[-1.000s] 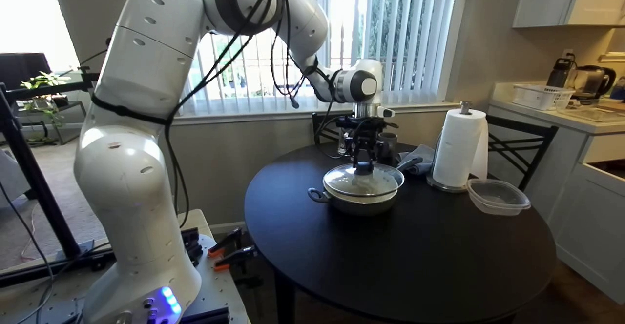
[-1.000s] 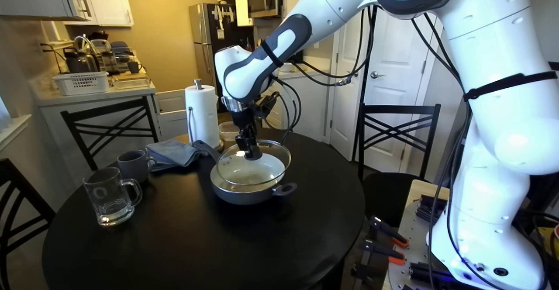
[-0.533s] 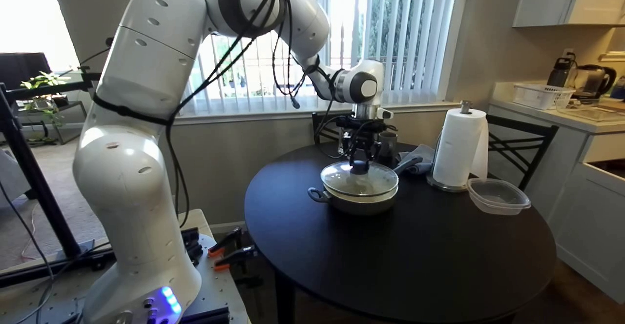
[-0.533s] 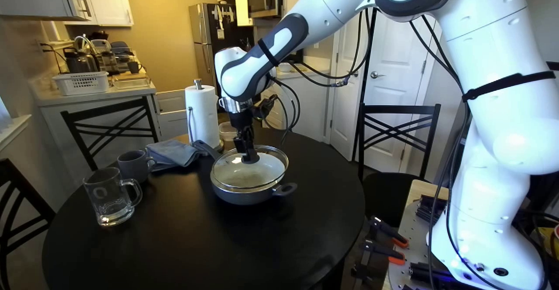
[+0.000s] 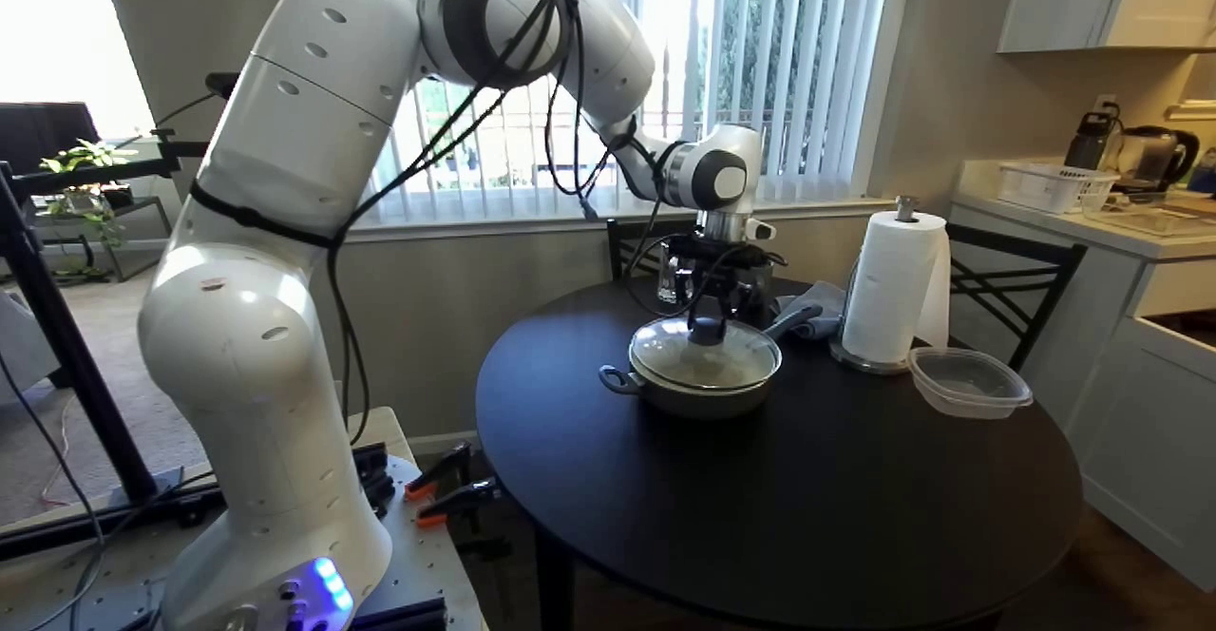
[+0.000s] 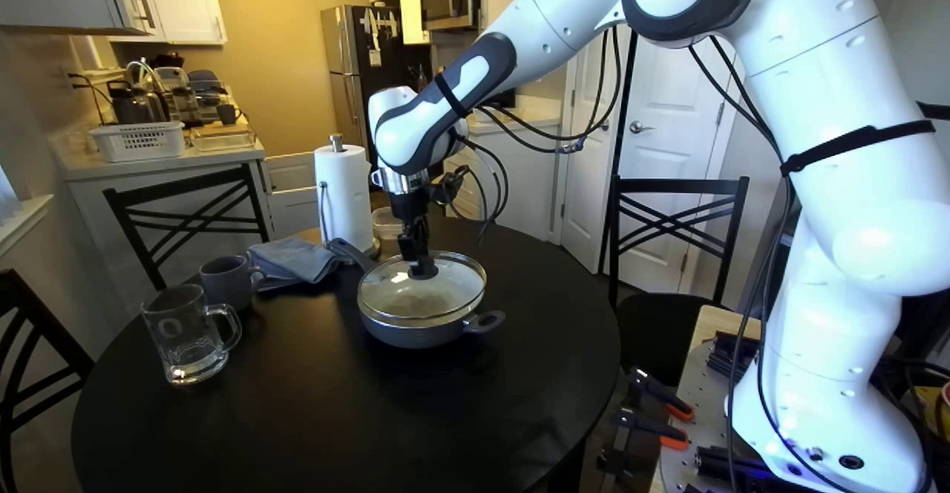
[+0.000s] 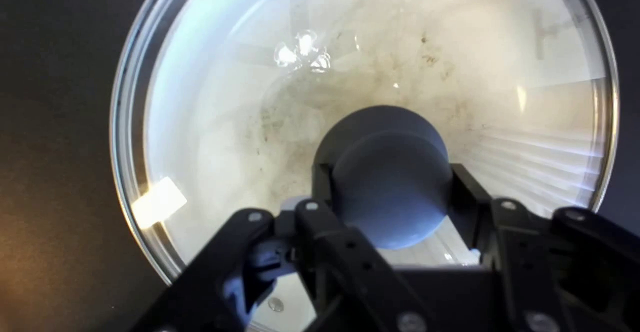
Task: Put the clear lid on top of the frying pan
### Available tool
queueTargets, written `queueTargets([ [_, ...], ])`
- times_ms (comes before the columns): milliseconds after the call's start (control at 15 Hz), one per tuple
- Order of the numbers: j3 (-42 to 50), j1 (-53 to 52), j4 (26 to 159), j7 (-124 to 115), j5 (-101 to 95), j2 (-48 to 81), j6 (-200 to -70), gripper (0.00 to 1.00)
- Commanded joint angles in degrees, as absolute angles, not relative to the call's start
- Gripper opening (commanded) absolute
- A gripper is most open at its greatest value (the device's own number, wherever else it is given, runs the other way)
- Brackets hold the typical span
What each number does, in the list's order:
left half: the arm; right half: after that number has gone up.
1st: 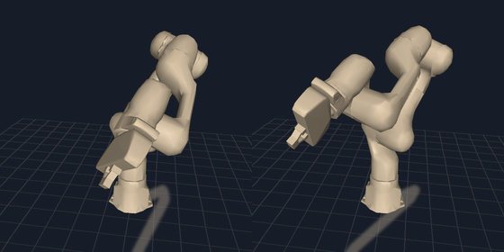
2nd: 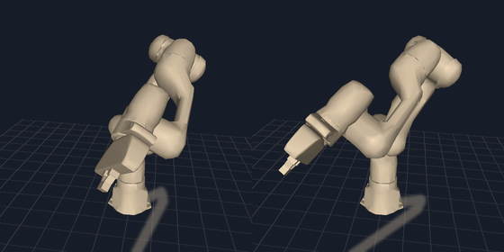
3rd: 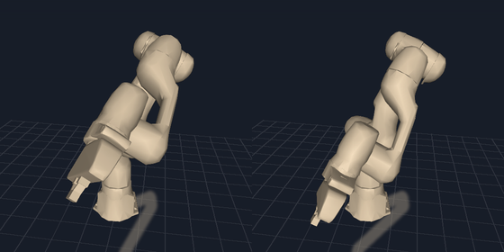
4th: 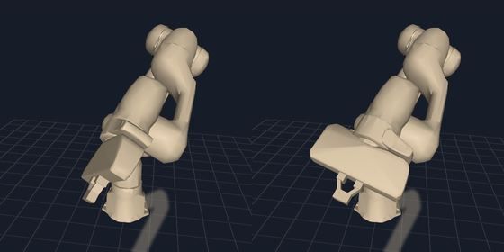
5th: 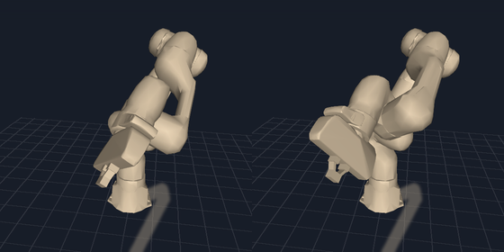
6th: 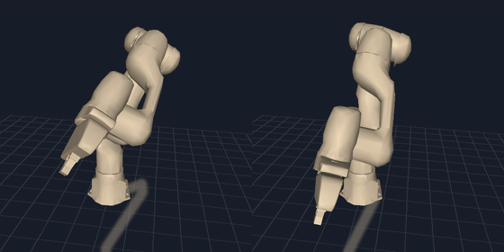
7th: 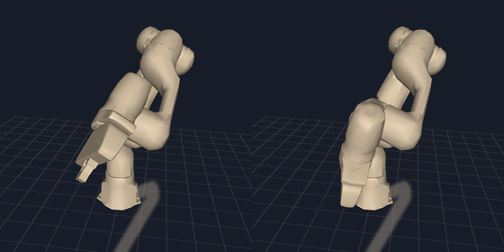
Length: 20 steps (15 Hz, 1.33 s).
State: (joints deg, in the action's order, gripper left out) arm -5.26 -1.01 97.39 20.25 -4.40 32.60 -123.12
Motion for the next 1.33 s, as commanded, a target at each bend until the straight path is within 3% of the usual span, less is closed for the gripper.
queueTargets([
  [0, -7.0, 0.6, 94.9, 24.0, -1.9, 32.9, -121.5, 0.33],
  [1267, -5.0, -1.0, 96.4, 21.9, -5.9, 32.6, -120.8, 0.33],
])
